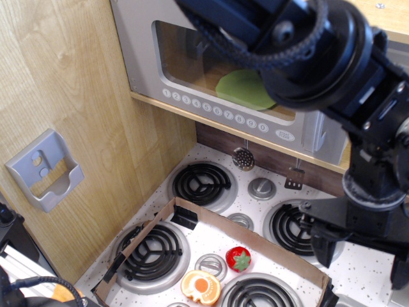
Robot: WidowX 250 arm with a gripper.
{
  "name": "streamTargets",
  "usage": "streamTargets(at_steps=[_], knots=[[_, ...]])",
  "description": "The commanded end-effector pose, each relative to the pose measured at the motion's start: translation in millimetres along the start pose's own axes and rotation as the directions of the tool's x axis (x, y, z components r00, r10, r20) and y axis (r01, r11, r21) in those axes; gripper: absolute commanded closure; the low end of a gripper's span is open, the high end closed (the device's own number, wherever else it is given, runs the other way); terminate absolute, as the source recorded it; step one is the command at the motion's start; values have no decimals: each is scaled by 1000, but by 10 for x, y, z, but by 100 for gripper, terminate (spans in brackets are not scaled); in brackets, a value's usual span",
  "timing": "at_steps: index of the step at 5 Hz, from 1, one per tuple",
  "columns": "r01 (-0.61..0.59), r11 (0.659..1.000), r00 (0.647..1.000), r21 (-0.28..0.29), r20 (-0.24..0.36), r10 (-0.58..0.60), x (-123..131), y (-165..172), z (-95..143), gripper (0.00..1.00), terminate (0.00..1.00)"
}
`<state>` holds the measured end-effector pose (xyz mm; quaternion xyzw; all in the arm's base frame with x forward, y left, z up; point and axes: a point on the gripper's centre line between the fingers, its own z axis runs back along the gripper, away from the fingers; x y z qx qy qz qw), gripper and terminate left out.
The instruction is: Open microwave
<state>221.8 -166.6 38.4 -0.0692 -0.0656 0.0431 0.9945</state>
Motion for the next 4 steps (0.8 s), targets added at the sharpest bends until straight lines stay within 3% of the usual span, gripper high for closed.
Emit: streamTargets(at_steps=[1,4], knots=[[28,997,998,73,53,-32,125,303,372,0,0],[101,987,992,123,60,-109,604,806,800,0,0]])
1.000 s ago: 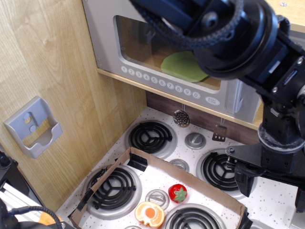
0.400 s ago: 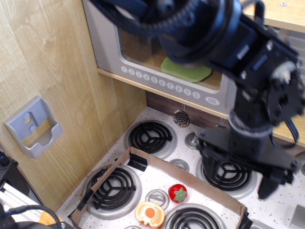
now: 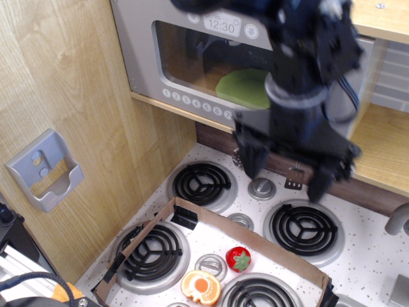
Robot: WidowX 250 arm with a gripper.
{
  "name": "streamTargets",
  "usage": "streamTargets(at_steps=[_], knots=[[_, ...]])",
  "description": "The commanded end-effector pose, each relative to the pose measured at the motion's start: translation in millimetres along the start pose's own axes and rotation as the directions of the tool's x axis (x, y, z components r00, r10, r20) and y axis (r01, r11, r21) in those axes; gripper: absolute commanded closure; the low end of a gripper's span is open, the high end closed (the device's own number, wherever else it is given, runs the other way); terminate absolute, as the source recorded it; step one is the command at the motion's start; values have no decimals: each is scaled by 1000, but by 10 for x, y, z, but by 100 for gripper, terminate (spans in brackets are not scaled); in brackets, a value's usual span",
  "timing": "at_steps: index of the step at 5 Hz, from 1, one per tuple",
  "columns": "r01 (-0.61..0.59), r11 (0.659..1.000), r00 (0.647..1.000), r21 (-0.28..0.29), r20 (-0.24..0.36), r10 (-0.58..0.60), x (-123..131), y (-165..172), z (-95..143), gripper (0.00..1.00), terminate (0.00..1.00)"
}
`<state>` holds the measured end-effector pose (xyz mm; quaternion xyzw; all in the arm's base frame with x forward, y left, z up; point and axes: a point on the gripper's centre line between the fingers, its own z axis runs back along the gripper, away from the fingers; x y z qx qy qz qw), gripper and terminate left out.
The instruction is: Open microwave
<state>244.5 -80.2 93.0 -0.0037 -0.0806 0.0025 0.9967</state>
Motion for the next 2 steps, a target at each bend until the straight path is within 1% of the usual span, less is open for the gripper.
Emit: streamTargets(at_steps=[1,2], knots=[[38,999,997,16,59,-39,387,148,207,0,0],[45,999,996,21,77,-47,497,124,217,0,0]])
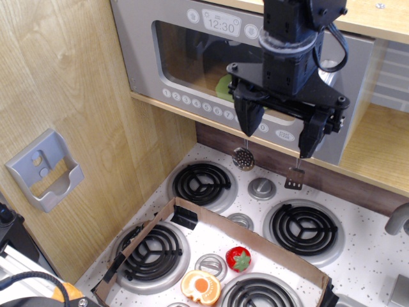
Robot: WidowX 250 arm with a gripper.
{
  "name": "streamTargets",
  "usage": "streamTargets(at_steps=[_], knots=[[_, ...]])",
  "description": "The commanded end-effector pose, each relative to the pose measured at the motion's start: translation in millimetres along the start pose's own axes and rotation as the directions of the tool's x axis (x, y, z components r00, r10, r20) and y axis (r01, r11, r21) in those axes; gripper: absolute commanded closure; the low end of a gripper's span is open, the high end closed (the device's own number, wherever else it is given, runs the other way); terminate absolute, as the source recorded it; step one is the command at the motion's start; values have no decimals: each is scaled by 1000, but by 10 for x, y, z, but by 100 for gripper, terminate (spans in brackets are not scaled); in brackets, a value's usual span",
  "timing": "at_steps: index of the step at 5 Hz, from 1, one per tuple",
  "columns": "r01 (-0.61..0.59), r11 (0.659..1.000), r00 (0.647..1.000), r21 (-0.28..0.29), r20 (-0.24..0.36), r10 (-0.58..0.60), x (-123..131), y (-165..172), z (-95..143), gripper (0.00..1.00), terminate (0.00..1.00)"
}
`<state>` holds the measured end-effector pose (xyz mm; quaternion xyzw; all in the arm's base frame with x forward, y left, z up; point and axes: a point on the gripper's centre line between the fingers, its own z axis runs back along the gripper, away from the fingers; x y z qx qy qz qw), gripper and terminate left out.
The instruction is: Open microwave
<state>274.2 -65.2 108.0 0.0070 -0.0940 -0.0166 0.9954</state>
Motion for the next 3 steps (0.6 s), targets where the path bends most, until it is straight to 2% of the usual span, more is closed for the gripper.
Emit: streamTargets(at_steps=[1,3], knots=[[23,1000,997,14,78,-24,309,-49,107,0,0],[59,998,996,-1,65,-59,555,-44,121,0,0]])
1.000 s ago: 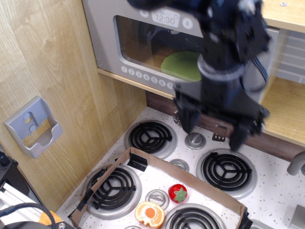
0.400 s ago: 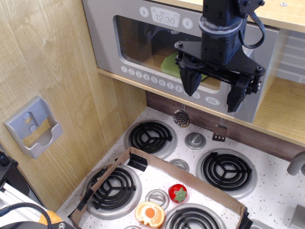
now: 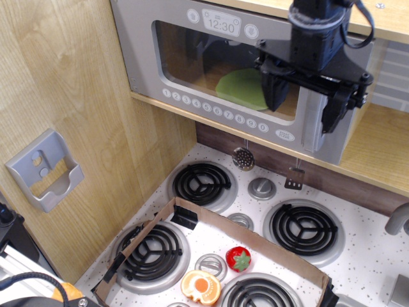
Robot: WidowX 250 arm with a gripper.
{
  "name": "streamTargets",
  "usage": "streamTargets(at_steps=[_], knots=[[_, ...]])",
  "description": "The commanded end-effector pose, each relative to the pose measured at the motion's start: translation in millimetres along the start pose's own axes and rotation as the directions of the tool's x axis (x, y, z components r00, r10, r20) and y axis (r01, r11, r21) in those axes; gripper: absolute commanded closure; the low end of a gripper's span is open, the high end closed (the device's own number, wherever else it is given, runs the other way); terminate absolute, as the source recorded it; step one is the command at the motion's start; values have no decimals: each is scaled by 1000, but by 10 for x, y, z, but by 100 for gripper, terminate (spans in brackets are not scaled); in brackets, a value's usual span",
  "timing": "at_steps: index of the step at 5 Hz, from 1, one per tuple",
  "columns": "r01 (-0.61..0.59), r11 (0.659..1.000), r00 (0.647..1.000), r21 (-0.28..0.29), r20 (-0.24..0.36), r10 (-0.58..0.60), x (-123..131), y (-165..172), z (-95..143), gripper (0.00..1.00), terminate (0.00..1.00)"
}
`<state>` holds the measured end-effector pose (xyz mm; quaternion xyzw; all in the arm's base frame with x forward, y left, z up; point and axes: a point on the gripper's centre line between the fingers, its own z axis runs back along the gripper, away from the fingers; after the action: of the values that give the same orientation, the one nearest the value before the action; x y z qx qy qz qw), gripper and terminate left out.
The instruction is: Open microwave
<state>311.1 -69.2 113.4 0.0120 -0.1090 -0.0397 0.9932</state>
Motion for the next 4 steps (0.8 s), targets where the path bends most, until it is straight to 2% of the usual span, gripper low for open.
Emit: streamTargets(at_steps=[1,3,4], knots=[[29,1000,999,-12,36,-28,263,-4,135,0,0],[32,999,999,-29,24,-31,327,48,102,0,0],[2,1000,999,-11,46,-2,253,18,80,100,0]])
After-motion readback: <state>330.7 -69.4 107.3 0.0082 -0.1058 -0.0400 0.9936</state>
